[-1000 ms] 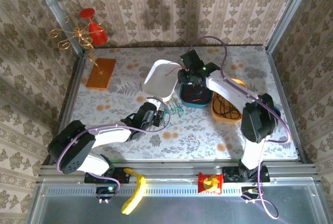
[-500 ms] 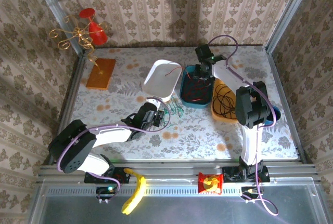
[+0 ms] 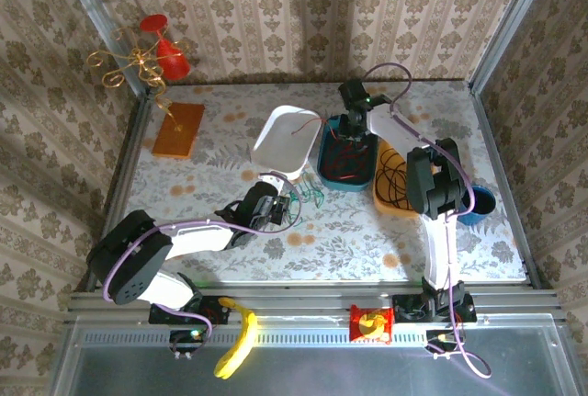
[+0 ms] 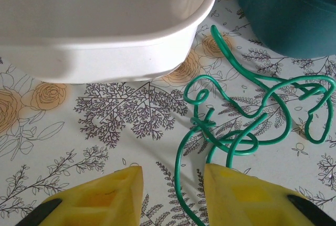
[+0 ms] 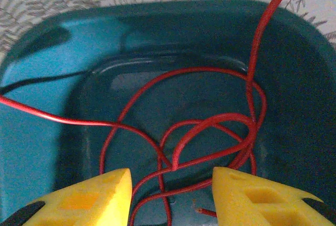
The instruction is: Untangle the cables
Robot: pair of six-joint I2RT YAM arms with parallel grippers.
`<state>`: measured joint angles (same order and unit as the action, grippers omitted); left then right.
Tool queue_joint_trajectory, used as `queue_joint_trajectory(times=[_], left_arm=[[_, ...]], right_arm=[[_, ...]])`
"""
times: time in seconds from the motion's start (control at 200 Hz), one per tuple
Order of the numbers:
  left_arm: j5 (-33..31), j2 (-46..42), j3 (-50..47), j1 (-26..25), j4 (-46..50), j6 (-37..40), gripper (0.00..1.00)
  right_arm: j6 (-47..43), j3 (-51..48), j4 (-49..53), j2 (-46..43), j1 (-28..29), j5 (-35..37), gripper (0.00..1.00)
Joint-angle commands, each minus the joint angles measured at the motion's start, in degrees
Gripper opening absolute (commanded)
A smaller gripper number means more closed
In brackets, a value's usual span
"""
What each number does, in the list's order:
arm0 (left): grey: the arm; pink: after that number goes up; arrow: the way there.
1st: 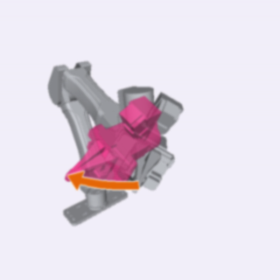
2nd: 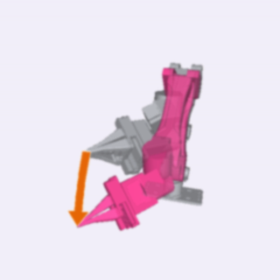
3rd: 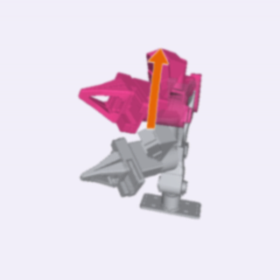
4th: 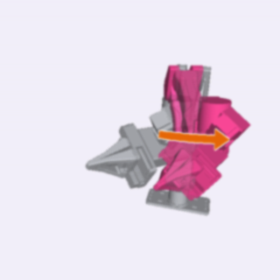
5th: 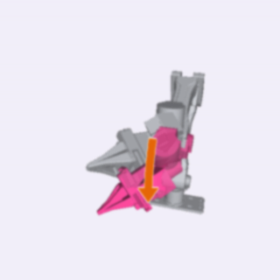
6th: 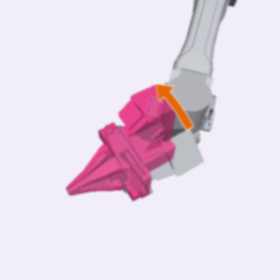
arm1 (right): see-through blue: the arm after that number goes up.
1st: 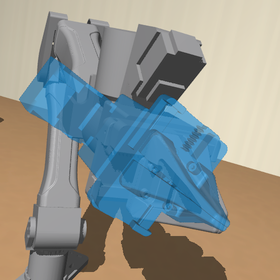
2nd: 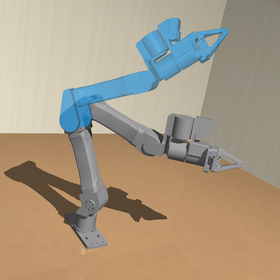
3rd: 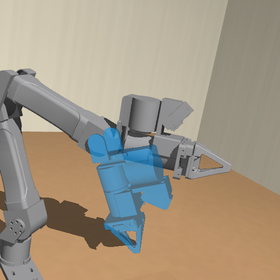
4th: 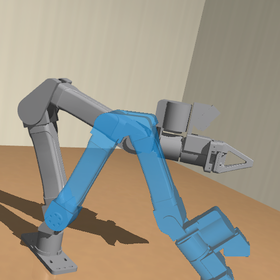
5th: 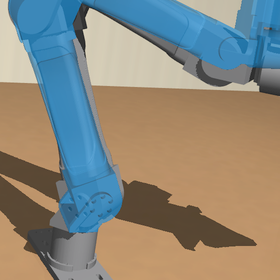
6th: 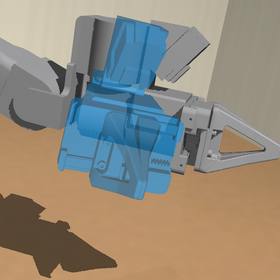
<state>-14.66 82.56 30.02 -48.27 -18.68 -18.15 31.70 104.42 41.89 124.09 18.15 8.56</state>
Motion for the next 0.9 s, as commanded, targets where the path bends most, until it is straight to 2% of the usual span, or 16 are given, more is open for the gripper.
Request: queue_joint_trajectory(times=[0.0,0.105,0.155,0.3,0.365,0.59,0.895], left_arm=[[-0.37,-0.04,0.40,0.22,0.26,-0.50,0.37],[-0.26,0.10,0.39,0.21,0.31,-0.24,0.37],[-0.28,0.14,0.47,0.21,0.33,-0.22,0.37],[-0.29,-0.04,0.65,0.19,0.82,-0.09,0.37],[-0.44,-0.30,0.57,0.16,1.00,-0.13,0.37],[-0.29,-0.47,0.98,0.19,1.34,0.57,0.37],[0.34,-0.35,1.53,0.13,1.30,1.01,0.37]], right_arm=[[1.67,1.58,1.70,1.23,-0.13,0.86,0.45],[2.11,2.16,0.95,2.31,-0.07,1.14,0.43],[2.23,2.61,0.77,2.87,-0.13,1.57,0.38],[2.10,2.35,-0.55,2.68,-0.13,2.42,0.07],[1.65,1.29,-1.33,1.39,-0.13,2.69,0.00],[-0.11,-6.93,-7.69,-8.94,-0.13,2.43,0.00],[-1.96,-13.05,-9.92,-19.20,-0.13,2.69,0.00]])
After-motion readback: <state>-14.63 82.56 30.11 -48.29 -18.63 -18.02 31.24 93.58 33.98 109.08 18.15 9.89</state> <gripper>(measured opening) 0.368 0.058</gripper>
